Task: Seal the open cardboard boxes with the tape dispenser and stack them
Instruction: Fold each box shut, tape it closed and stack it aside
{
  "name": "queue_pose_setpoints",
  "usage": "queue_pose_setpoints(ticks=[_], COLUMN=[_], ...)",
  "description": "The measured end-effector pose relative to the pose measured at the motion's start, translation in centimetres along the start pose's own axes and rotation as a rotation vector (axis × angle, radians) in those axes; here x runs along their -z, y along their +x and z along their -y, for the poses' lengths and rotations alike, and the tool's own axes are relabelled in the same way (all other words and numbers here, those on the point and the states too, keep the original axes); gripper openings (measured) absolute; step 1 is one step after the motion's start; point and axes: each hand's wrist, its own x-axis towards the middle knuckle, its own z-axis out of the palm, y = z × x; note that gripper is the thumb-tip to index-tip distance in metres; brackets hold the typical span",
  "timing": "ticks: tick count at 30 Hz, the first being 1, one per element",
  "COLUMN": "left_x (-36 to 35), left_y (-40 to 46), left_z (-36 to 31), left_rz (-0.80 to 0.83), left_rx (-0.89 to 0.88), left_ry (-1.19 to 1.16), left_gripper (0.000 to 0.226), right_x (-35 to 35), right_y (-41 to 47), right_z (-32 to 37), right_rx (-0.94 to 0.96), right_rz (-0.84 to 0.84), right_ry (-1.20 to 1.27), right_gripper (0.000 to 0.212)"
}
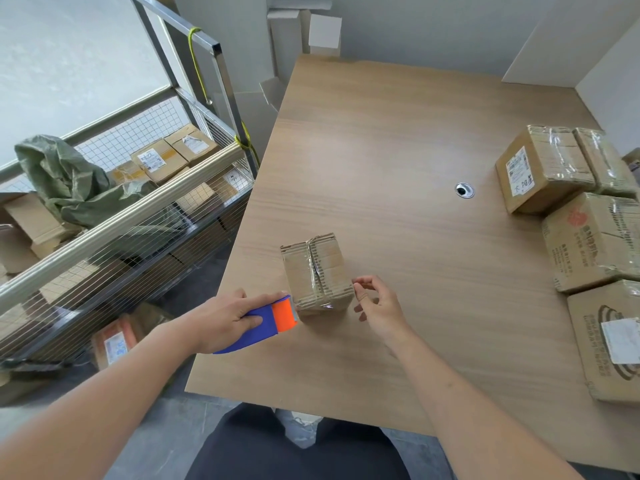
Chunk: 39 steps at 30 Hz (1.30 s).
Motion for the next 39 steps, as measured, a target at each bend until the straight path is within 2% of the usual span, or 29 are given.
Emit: queue_pose_setpoints(ticks=[3,6,8,10,12,14,16,18,20,22,27,34,39], left_x=[0.2,0.4,0.5,0.5,0.5,0.6,0.7,0.6,0.4,0.2,-0.8,-1.6,-1.6], left_y=[0.2,0.3,0.4,0.5,0.5,0.6,0.7,0.6,0.4,0.0,-1.8,-1.3,-0.8], left_z=[0.0,0.0,0.0,0.0,0.1,0.1,0.2,0.2,0.4,0.6,2.0,1.2,0.3], left_rz=[0.005,0.010,0.014,0.021,0.029,0.040,0.048,0.054,0.054,0.057,0.053,0.023,0.064], left_rx=[0.002,-0.001,-0.002,-0.002,-0.001,0.003,0.008,0.015,0.023,0.021,-0.009,0.038,0.093], left_ry=[0.032,0.060,0.067,0.068,0.064,0.055,0.045,0.037,0.012,-0.012,-0.091,-0.149,-0.227], left_gripper=[0.062,0.063,0.063,0.063,0.063,0.063,0.063,0.062,0.062,0.062,0.063,0.062,0.059], right_x=[-1.0,-1.3,-1.4,-1.3,-0.8,-0.8,-1.8,-3.1,-3.9,-4.0,-4.0,-4.0,-4.0], right_y=[-0.4,-0.3,-0.1,0.1,0.6,1.0,1.4,1.6,1.6,1.8,2.3,1.7,1.2], right_z=[-0.4,-0.9,-1.0,-1.1,-0.9,0.0,1.0,1.4,1.3,0.8,0.3,1.3,2.1], right_rx=[-0.026,-0.065,-0.038,0.090,0.289,0.550,0.797,0.992,1.105,1.164,1.147,0.965,0.878], right_rz=[0.042,0.056,0.055,-0.052,-0.165,-0.059,0.134,0.209,0.176,0.109,0.113,0.259,0.321], right_ry=[0.038,0.061,0.029,-0.079,-0.322,-0.654,-0.953,-1.153,-1.257,-1.269,-1.294,-1.331,-1.350], right_gripper=[0.018,0.042,0.037,0.033,0.048,0.072,0.080,0.072,0.057,0.055,0.061,0.062,0.063])
